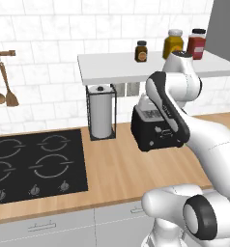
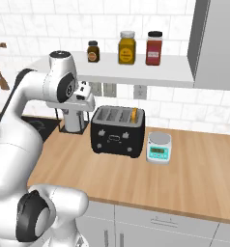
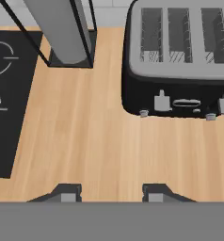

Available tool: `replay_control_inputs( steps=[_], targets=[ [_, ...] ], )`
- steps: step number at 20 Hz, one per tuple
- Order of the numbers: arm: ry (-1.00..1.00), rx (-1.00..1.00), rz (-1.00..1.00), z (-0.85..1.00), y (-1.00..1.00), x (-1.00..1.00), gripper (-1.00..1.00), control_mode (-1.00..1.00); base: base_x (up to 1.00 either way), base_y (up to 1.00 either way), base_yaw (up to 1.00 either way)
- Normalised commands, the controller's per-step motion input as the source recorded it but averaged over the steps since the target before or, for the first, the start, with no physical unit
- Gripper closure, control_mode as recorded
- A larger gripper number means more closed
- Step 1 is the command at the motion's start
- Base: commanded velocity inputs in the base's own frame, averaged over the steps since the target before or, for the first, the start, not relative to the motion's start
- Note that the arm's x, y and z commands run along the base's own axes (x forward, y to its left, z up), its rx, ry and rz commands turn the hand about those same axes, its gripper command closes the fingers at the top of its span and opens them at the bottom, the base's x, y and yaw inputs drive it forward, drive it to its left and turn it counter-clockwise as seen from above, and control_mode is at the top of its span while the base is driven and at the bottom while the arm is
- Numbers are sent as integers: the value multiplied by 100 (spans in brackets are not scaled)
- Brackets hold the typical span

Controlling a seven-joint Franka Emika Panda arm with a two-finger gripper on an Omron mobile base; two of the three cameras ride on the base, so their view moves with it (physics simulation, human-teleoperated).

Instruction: Start the toaster. Once the lever pops up, take the bread to the plate on the dining counter.

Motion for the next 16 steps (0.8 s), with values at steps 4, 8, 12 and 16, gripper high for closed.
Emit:
replay_control_inputs(
  steps=[4, 8, 12, 16],
  targets=[
    [-7, 6, -2, 0, -33, -16, -100, -100, 0, 0, 0],
    [-28, 9, 0, 0, -88, -33, -100, -100, 0, 0, 0],
    [-28, 15, 0, 0, -100, -31, -100, -100, 0, 0, 0],
    [-23, 17, -1, 0, -100, -11, -100, -100, 0, 0, 0]
  ],
)
